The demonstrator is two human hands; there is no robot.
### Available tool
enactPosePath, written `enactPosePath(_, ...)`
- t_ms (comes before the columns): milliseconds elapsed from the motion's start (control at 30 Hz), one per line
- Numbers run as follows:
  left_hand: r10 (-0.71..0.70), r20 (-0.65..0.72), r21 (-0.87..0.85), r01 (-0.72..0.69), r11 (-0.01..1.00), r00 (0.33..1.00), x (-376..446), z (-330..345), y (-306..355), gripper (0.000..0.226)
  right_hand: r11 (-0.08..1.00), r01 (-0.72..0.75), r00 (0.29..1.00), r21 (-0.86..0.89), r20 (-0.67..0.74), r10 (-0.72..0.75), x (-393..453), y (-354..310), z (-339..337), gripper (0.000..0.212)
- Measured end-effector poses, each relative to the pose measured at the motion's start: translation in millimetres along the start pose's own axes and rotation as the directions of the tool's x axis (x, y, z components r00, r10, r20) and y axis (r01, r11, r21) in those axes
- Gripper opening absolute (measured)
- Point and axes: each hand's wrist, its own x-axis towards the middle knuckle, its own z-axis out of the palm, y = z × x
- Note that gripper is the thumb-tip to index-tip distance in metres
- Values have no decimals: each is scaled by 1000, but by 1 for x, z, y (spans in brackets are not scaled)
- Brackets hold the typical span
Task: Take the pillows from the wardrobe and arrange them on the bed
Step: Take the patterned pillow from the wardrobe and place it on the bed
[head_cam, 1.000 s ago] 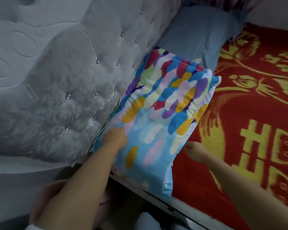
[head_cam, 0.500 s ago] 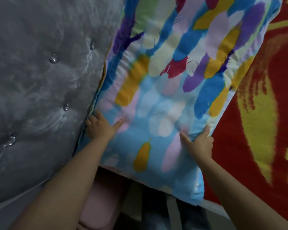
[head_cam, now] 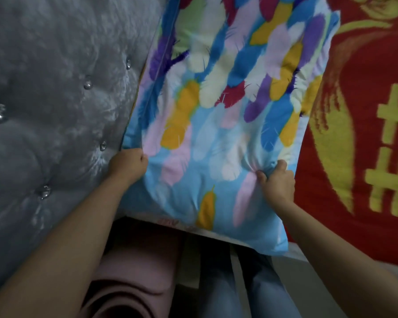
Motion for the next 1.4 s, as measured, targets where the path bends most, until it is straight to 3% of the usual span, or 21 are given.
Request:
enactPosePath(267, -101, 153, 134, 80, 988, 983, -44, 21, 9, 29, 998, -16, 997, -56, 74, 20, -13, 29, -4, 49)
enactPosePath(467, -223, 115, 213, 196, 957, 968, -46, 39, 13, 30, 985, -23, 970, -172, 233, 63, -3, 40, 11, 65)
enactPosePath(533, -151, -2, 202, 149, 968, 989, -50, 40, 24, 27, 963, 4, 972, -269, 228, 60, 4, 42, 9, 67)
enactPosePath(633, 110, -181, 165, -79, 983, 977, -53, 46, 48, 27, 944, 50, 977, -326, 210, 21, 9, 44, 6, 66)
enactPosePath(767, 88, 76, 117, -97, 988, 993, -66, 69, 81, 53, 932, 132, 976, -336, 209, -63, 0, 48, 4, 61)
enactPosePath(867, 88, 111, 149, -104, 983, 990, -80, 77, 93, 50, 830, 305, 952, -467, 173, -252, -14, 52, -1, 48)
enactPosePath(967, 72, 55, 167, -80, 983, 996, -99, 67, 102, 33, 732, 474, 879, -490, 218, -423, -25, 43, -14, 41)
enactPosePath(1100, -22, -29, 152, 26, 988, 999, -140, 42, 111, 29, 585, 676, 730, -448, 304, -612, -43, 18, -44, 37)
enactPosePath(1233, -205, -165, 89, 222, 971, 965, -208, 15, 120, 27, 375, 839, 512, -395, 335, -791, -77, 6, -83, 36)
enactPosePath(1400, -471, -278, -55, 476, 878, 837, -340, 0, 133, 26, 65, 949, 202, -309, 435, -877, -156, 19, -126, 37)
